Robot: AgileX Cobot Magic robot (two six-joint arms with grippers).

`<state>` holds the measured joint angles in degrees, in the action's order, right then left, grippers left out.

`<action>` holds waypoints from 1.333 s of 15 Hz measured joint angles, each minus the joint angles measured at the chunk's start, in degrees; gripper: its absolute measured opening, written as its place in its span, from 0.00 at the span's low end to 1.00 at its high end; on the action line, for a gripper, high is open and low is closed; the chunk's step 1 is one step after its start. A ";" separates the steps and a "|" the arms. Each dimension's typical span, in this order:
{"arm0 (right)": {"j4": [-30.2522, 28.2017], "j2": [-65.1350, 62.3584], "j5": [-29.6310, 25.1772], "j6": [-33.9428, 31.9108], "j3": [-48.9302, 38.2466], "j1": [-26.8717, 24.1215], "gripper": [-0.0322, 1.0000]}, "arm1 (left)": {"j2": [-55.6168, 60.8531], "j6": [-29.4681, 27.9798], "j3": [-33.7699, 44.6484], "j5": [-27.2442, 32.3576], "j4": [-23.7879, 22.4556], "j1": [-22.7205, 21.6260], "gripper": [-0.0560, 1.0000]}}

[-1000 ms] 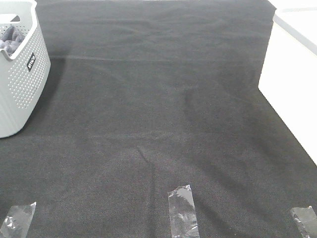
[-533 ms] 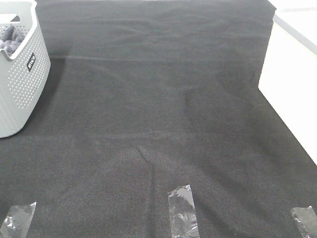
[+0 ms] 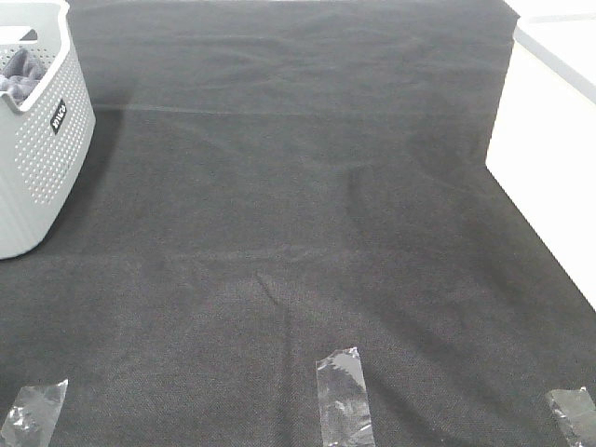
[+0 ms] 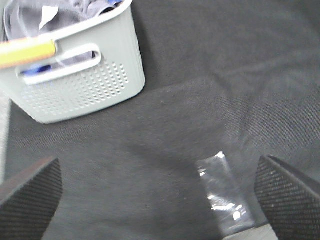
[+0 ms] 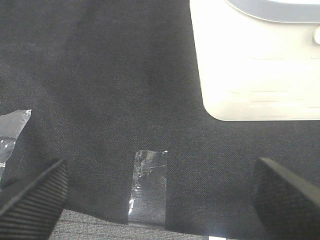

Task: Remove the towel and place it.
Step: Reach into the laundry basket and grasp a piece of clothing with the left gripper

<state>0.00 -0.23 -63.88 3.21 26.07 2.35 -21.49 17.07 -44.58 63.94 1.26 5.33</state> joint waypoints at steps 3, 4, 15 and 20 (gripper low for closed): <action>0.00 0.00 0.00 0.00 0.00 0.00 0.96 | -15.70 12.15 -12.03 3.09 -0.23 0.00 0.99; 0.00 0.00 0.00 0.00 0.00 0.00 0.96 | -20.45 15.87 -16.33 4.98 -0.97 0.00 0.99; 0.00 0.00 0.00 0.00 0.00 0.00 0.96 | -63.08 27.67 -51.91 5.44 -13.46 -11.80 0.98; 0.00 0.00 0.00 0.00 0.00 0.00 0.96 | -77.35 31.68 -53.46 5.04 -13.18 -19.65 0.98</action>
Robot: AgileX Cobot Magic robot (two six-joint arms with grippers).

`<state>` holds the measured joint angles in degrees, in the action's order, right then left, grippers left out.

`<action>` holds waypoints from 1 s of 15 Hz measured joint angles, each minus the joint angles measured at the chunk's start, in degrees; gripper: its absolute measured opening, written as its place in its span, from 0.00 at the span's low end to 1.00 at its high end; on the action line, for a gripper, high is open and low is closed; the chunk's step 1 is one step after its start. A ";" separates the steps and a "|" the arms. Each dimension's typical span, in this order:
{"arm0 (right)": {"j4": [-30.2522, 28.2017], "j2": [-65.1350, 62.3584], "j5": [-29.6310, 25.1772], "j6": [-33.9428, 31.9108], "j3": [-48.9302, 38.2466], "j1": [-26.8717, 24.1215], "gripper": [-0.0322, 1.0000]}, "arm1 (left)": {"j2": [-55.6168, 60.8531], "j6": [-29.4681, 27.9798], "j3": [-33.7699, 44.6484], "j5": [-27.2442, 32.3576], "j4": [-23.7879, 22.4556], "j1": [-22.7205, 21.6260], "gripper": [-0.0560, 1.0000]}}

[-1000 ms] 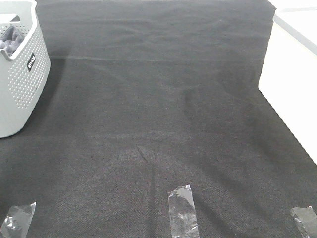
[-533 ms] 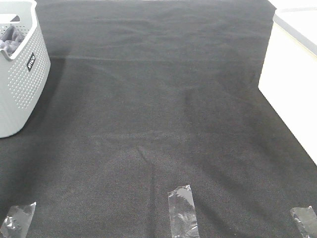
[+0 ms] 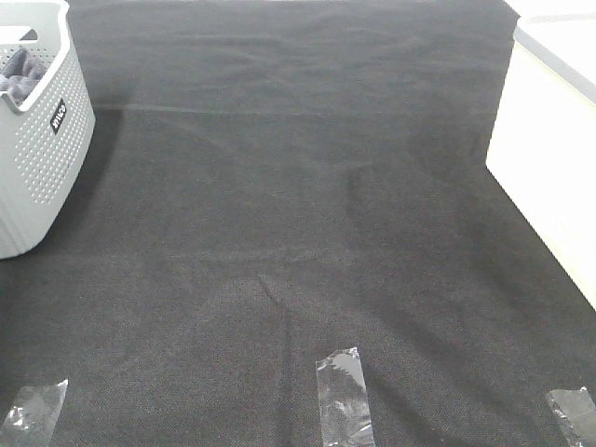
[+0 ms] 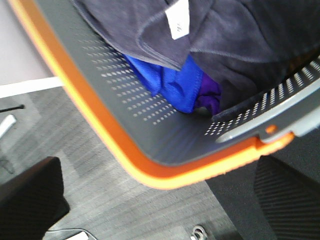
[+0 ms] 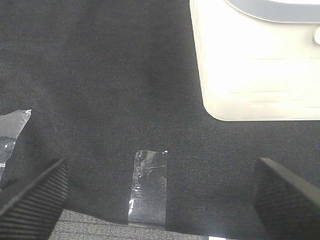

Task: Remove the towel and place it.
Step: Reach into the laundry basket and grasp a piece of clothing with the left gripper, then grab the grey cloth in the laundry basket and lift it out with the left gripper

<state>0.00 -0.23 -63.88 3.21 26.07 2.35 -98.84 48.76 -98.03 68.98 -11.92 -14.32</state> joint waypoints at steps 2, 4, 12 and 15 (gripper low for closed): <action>0.00 0.00 0.00 0.00 0.00 0.00 0.96 | -6.07 1.38 -1.83 -2.01 0.29 -0.34 0.98; 0.00 0.00 0.00 0.00 0.00 0.00 0.96 | -12.49 1.95 -6.53 -2.92 1.66 -0.34 0.98; 0.00 0.00 0.00 0.00 0.00 0.00 0.96 | -29.85 3.90 -19.31 -3.38 8.94 -0.34 0.98; 0.00 0.00 0.00 0.00 0.00 0.00 0.96 | -31.28 4.07 -19.31 -3.38 10.54 -0.34 0.92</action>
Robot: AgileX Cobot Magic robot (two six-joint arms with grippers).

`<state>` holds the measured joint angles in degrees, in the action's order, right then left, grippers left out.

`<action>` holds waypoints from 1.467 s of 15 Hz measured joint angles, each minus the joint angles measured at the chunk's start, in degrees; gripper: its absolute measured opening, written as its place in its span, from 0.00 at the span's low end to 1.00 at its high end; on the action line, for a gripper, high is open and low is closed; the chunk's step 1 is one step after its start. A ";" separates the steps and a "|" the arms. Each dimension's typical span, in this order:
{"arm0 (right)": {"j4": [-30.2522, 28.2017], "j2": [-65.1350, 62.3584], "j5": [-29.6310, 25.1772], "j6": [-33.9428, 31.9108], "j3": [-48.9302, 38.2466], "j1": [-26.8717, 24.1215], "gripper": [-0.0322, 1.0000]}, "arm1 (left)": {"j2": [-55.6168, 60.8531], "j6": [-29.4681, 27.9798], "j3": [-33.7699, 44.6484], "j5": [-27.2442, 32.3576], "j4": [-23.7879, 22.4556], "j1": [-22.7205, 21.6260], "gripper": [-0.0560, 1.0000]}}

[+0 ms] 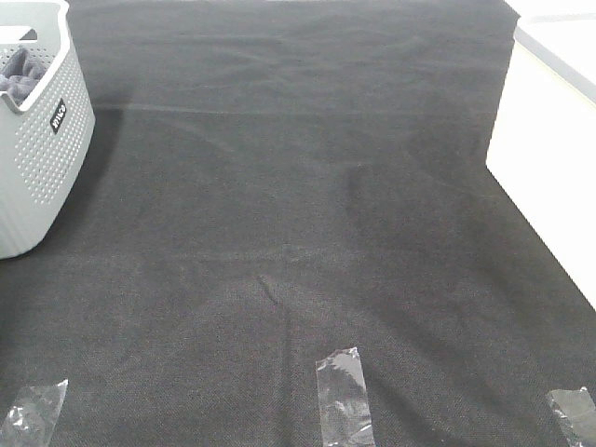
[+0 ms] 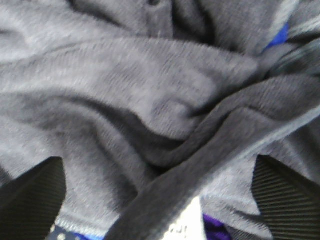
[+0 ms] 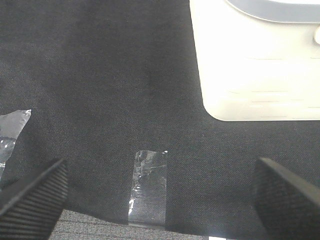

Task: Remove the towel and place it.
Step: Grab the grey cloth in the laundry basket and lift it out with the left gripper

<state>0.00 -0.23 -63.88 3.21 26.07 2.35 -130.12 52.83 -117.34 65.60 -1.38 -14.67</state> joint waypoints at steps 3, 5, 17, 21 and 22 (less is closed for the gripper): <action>0.00 0.00 0.00 0.00 0.00 0.00 0.96 | -0.06 0.00 0.00 0.34 0.80 0.00 0.64; 0.00 0.00 0.00 0.00 0.00 0.00 0.96 | -0.06 0.00 0.00 2.41 0.80 0.00 0.41; 0.00 0.00 0.00 0.00 0.00 0.00 0.96 | 5.27 -1.95 -1.66 3.90 -3.61 0.00 0.05; 0.00 0.00 0.00 0.00 0.00 0.00 0.96 | 14.78 -1.95 -1.66 4.01 -1.89 0.69 0.05; 0.00 0.00 0.00 0.00 0.00 0.00 0.96 | 19.71 -1.95 -1.66 4.13 -1.89 3.61 0.05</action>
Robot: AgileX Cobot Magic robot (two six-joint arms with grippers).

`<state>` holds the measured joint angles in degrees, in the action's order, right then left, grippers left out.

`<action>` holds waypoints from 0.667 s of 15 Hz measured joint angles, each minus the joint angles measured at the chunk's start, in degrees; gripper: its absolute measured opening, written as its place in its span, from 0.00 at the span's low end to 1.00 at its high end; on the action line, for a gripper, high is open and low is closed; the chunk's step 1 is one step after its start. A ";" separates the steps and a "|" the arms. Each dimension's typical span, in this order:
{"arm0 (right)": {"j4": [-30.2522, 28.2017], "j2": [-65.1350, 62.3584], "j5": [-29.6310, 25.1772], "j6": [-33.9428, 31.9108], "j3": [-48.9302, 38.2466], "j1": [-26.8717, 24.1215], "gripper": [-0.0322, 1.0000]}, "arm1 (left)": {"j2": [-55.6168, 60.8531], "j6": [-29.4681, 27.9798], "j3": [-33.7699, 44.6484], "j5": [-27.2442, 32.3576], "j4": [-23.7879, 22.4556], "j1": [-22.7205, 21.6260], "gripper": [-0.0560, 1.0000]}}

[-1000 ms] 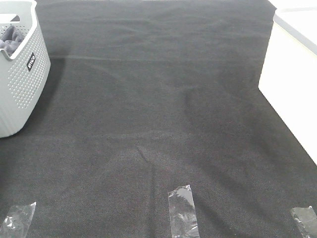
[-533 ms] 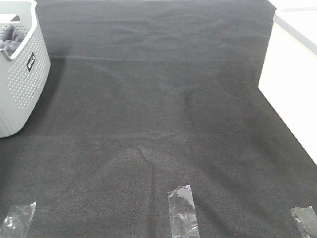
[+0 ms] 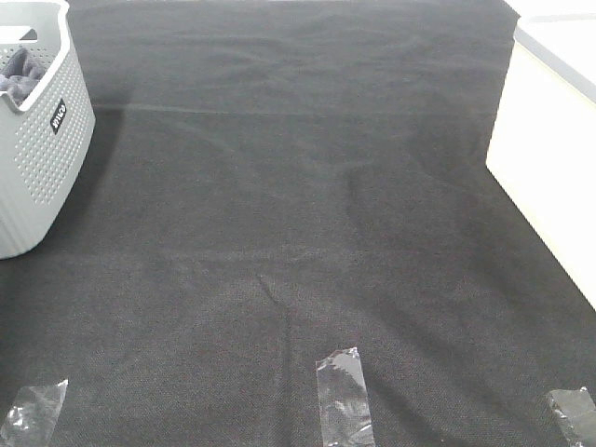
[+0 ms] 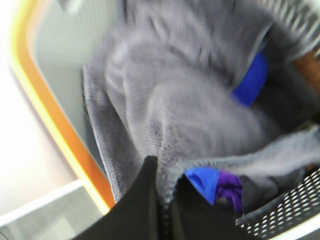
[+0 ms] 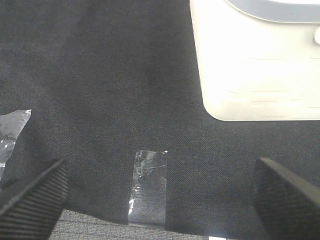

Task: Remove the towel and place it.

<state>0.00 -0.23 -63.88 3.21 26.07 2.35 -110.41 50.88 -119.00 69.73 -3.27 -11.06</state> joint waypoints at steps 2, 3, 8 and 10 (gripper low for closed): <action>0.00 0.00 0.00 0.00 0.00 0.00 0.96 | 4.87 0.00 0.00 0.06 0.00 3.90 0.05; 0.00 0.00 0.00 0.00 0.00 0.00 0.96 | 6.99 0.00 0.00 0.06 -0.11 6.36 0.05; 0.00 0.00 0.00 0.00 0.00 0.00 0.96 | 16.44 -1.66 0.00 0.06 -6.19 19.94 0.05; 0.00 0.00 0.00 0.00 0.00 0.00 0.96 | 19.71 -3.44 0.00 0.11 -8.88 27.56 0.05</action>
<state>0.00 -0.23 -63.88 3.21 26.07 2.35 -90.70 47.44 -119.00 69.84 -12.15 16.50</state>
